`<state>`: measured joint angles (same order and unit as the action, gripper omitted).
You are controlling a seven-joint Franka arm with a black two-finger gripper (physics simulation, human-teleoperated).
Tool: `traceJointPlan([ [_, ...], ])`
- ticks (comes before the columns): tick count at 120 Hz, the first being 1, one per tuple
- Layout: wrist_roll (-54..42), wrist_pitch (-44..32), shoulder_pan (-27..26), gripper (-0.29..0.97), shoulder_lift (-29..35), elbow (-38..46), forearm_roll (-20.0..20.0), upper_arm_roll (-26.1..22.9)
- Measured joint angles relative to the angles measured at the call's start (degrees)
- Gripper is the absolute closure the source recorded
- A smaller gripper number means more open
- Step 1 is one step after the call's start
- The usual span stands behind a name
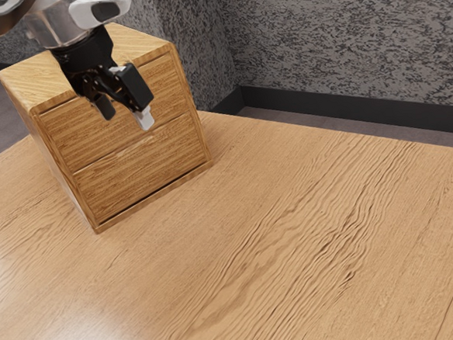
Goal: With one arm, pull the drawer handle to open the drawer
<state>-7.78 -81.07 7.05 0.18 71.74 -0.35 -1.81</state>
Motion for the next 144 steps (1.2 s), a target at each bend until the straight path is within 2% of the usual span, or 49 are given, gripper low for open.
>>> traceJointPlan([
  [22, -1.0, 2.5, -2.8, 0.0, 0.0, 0.9, 1.1, 0.8],
  [35, -3.7, 1.8, -5.5, 0.0, -0.2, 0.6, 4.4, 2.1],
  [70, -15.5, -17.8, -13.0, 0.0, -2.2, 8.7, 14.3, 7.2],
  [81, -18.8, -22.6, -10.6, 0.0, -2.9, 9.3, 18.4, 8.2],
  [97, -22.8, -29.8, -0.3, 0.0, -3.0, 12.3, 22.9, 8.8],
  [107, -24.8, -32.7, 5.8, 0.0, -3.5, 12.6, 23.8, 8.8],
  [115, -26.3, -35.1, 7.6, 0.0, -4.3, 12.5, 23.2, 8.7],
  [121, -27.2, -36.6, 5.9, 0.0, -4.3, 12.4, 22.8, 8.7],
  [135, -29.2, -39.0, -2.2, 0.0, -5.6, 11.5, 21.8, 8.6],
  [144, -30.3, -40.0, -3.6, 0.0, -7.0, 10.6, 21.3, 8.7],
])
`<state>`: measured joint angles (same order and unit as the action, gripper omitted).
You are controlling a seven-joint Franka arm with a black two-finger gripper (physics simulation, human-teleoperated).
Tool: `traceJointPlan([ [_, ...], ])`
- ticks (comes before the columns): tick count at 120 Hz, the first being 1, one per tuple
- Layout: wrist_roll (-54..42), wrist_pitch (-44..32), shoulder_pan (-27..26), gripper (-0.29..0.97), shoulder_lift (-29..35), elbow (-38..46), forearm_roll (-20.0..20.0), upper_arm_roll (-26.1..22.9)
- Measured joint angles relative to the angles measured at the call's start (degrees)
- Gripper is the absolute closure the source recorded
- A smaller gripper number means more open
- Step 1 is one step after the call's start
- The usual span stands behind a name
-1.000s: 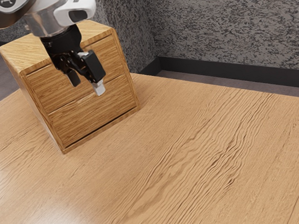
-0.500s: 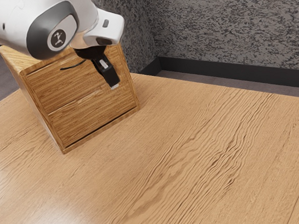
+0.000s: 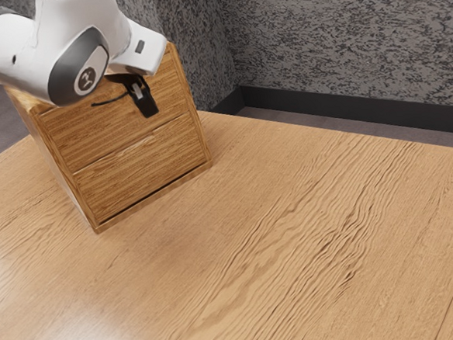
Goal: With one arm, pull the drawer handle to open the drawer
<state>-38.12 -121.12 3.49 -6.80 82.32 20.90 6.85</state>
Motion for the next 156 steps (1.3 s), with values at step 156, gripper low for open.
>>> traceJointPlan([
  [156, -0.4, -1.9, 1.4, 0.01, -7.5, -2.0, -3.1, 4.9],
])
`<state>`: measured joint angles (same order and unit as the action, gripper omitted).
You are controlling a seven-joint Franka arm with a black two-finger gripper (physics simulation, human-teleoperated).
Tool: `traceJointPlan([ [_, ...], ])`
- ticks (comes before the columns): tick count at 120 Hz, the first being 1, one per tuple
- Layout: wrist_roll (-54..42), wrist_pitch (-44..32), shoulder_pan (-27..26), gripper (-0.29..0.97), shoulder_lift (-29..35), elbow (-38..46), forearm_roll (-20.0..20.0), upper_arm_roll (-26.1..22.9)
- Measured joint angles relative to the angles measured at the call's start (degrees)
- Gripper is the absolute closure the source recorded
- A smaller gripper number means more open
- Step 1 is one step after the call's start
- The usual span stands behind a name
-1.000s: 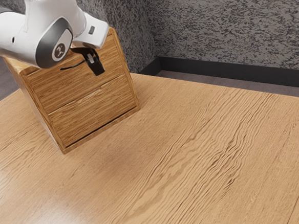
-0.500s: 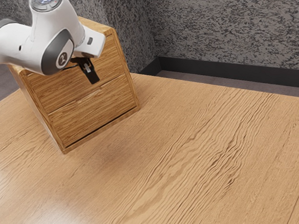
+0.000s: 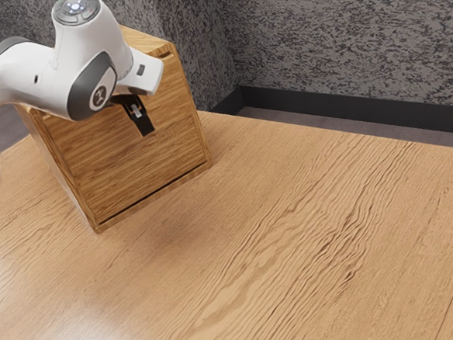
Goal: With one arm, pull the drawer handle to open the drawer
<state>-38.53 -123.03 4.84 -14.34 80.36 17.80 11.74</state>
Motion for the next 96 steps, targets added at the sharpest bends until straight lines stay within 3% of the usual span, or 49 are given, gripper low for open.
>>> traceJointPlan([
  [26, 0.6, 0.0, -2.5, 0.09, 4.1, 4.7, 0.3, 0.1],
  [34, 0.9, -0.1, -3.3, 0.03, 5.1, 6.3, 0.4, 0.1],
  [58, 1.4, -0.1, -4.8, 0.01, 10.5, 12.2, 0.4, 0.0],
  [69, 1.6, -0.1, -5.4, 0.07, 12.8, 14.1, 0.5, -0.1],
  [96, 2.2, 0.0, -6.3, 0.0, 16.6, 18.2, 0.6, -0.7],
])
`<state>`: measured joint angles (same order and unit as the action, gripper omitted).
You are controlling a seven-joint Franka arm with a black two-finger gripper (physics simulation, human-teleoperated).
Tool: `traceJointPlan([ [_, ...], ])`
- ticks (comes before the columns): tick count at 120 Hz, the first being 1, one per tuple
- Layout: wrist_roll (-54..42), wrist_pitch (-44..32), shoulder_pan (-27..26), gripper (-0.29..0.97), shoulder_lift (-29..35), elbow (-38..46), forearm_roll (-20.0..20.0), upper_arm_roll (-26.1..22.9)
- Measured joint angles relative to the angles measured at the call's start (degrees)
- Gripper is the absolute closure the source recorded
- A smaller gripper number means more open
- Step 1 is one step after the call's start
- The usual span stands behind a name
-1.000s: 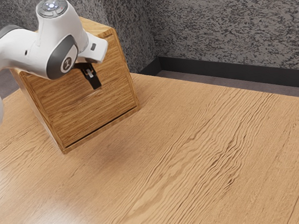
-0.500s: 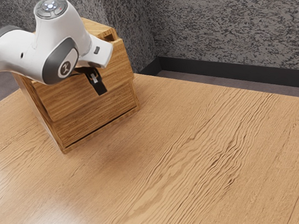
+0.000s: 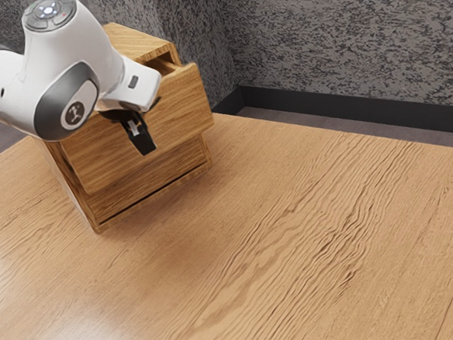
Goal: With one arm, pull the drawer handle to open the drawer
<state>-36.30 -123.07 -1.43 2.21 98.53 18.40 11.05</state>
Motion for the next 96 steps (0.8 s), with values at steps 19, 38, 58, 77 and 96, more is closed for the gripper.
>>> traceJointPlan([
  [19, 0.4, 0.0, -0.3, 0.0, 2.6, 2.8, 0.1, -1.8],
  [38, 0.6, 0.1, -0.8, 0.0, 4.1, 4.4, 0.0, -3.7],
  [58, 1.0, 0.2, -0.5, 0.0, 5.9, 5.9, 0.0, -6.2],
  [77, 1.5, 0.4, -0.7, 0.0, 7.1, 7.5, 0.0, -7.7],
  [96, 2.0, 0.6, -0.7, 0.01, 8.1, 8.2, 0.0, -9.0],
])
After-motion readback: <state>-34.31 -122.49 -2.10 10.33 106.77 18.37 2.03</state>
